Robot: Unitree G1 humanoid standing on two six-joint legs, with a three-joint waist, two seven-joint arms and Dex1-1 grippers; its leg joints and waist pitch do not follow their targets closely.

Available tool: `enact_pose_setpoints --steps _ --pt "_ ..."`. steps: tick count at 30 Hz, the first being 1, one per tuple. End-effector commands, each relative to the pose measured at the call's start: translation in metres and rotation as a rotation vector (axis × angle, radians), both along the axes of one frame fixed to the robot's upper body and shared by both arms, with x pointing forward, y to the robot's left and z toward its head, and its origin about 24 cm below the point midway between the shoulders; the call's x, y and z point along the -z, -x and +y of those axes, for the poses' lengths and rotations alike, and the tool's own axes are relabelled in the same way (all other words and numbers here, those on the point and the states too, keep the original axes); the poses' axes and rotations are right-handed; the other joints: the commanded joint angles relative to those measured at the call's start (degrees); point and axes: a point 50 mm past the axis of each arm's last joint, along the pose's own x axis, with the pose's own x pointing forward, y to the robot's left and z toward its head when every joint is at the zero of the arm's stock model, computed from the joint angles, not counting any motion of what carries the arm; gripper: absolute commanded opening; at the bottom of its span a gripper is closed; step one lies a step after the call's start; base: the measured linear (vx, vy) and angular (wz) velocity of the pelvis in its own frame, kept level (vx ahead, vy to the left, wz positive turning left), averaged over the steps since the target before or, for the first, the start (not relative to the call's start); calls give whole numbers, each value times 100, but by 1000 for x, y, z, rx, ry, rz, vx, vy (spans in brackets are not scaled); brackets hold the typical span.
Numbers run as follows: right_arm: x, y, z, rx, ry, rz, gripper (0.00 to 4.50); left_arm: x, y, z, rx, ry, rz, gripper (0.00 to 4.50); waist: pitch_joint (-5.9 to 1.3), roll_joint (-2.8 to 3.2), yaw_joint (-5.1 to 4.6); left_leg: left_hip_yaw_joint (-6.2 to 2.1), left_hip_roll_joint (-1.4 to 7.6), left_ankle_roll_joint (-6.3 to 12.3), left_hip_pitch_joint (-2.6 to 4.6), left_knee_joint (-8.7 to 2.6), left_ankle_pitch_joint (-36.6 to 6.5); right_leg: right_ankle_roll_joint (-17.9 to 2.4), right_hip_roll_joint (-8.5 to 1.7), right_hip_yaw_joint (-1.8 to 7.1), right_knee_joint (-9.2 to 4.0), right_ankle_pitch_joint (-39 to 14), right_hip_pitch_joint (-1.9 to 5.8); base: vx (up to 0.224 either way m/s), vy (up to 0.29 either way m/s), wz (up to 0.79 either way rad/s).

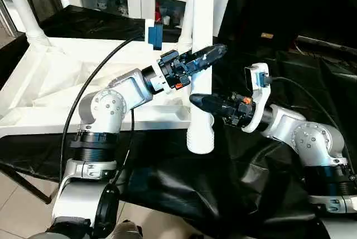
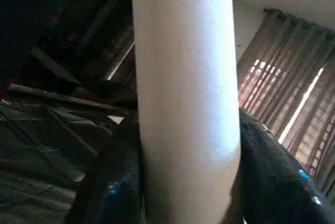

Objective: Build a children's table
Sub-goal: Insert table leg to table base

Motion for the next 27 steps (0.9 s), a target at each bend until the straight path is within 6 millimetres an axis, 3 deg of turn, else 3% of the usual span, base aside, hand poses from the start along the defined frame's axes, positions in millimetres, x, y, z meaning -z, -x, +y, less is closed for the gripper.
enact_pose_setpoints --steps 1,6,7,10,13,17,20,27 --pt "-3 0 -7 25 -4 -13 182 -10 -2 -6 11 6 -23 207 -451 55 -19 -87 134 -217 118 -426 -971 -877 -407 235 -526 -1241 308 0 0 0" --pt "-3 0 -6 51 7 -33 182 -10 -3 -7 -19 13 -22 189 -450 59 -17 -90 133 -229 116 -431 -1006 -873 -407 234 -530 -1260 313 0 0 0" --pt "-4 -1 -6 58 -3 -34 238 -10 -3 -8 -26 8 -24 187 -451 52 -22 -89 135 -225 120 -430 -1010 -864 -404 233 -531 -1257 309 0 0 0" --pt "-6 -7 -6 128 -16 -51 252 -9 -3 -8 -45 -7 -33 186 -451 54 -36 -95 138 -238 116 -436 -1008 -868 -411 231 -529 -1273 299 0 0 0" --pt "-2 -12 0 211 84 -110 285 -9 -5 -10 -132 -80 -92 185 -446 53 -61 -108 153 -274 110 -448 -991 -785 -415 235 -538 -1295 295 0 0 0" --pt "8 -21 10 341 196 -126 286 -15 -10 -15 -301 -190 -185 185 -446 29 -114 -105 142 -307 107 -452 -1019 -707 -412 239 -537 -1341 304 0 0 0" --pt "8 -21 10 341 196 -126 286 -15 -10 -15 -301 -190 -185 185 -445 46 -135 -100 140 -284 115 -452 -1066 -723 -409 242 -541 -1384 295 0 0 0" --pt "8 -21 10 341 196 -126 286 -15 -10 -15 -301 -190 -185 185 -456 51 -132 -83 136 -181 114 -445 -888 -891 -392 245 -504 -881 309 0 0 0"
